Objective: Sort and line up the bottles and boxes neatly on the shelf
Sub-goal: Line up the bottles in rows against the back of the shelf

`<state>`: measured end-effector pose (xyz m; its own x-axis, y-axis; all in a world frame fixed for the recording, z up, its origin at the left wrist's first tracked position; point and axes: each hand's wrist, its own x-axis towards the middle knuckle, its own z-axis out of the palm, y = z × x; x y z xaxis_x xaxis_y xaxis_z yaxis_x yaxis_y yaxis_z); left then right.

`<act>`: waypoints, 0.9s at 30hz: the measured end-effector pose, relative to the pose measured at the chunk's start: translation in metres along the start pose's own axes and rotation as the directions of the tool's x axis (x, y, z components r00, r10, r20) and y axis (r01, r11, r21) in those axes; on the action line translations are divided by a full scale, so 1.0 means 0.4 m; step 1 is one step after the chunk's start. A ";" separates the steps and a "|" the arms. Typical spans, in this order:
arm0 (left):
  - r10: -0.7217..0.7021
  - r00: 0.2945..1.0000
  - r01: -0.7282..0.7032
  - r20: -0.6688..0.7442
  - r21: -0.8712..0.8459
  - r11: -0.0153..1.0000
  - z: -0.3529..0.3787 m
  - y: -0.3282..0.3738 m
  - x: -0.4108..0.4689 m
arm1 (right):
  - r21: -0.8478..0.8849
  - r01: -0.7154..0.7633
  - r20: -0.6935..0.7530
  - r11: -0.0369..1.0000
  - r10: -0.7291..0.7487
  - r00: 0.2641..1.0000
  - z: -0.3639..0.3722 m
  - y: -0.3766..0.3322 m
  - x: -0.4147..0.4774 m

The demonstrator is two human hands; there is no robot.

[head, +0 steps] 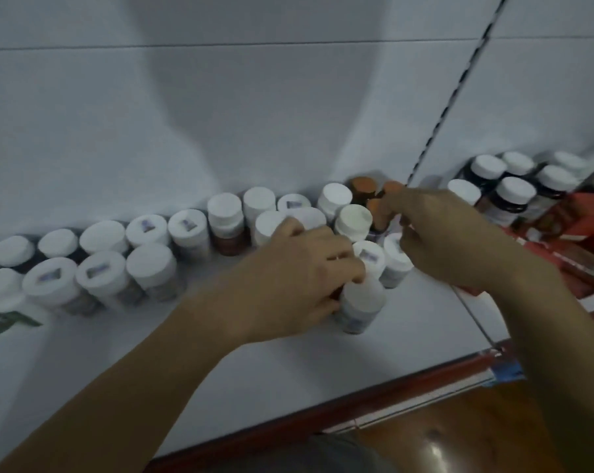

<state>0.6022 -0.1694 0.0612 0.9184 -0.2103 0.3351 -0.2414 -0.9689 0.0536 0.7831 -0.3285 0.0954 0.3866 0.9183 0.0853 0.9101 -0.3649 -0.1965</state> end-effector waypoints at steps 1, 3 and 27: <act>0.038 0.998 -0.037 0.045 -0.018 0.999 0.019 0.019 0.020 | -0.043 -0.006 0.039 0.999 0.008 0.999 -0.002 0.022 -0.011; 0.030 0.994 -0.028 0.109 -0.027 0.999 0.055 0.057 0.044 | -0.136 0.000 0.090 0.991 0.012 0.996 0.000 0.065 -0.031; -0.695 0.680 0.516 -0.234 -0.521 0.680 -0.053 0.115 -0.061 | 0.693 0.176 -0.341 0.699 0.103 0.934 0.000 0.056 0.001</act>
<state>0.5619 -0.2061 0.0756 0.7186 0.5611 0.4109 0.1465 -0.6997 0.6993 0.8037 -0.3365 0.0911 0.5056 0.7682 0.3928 0.6009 0.0133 -0.7993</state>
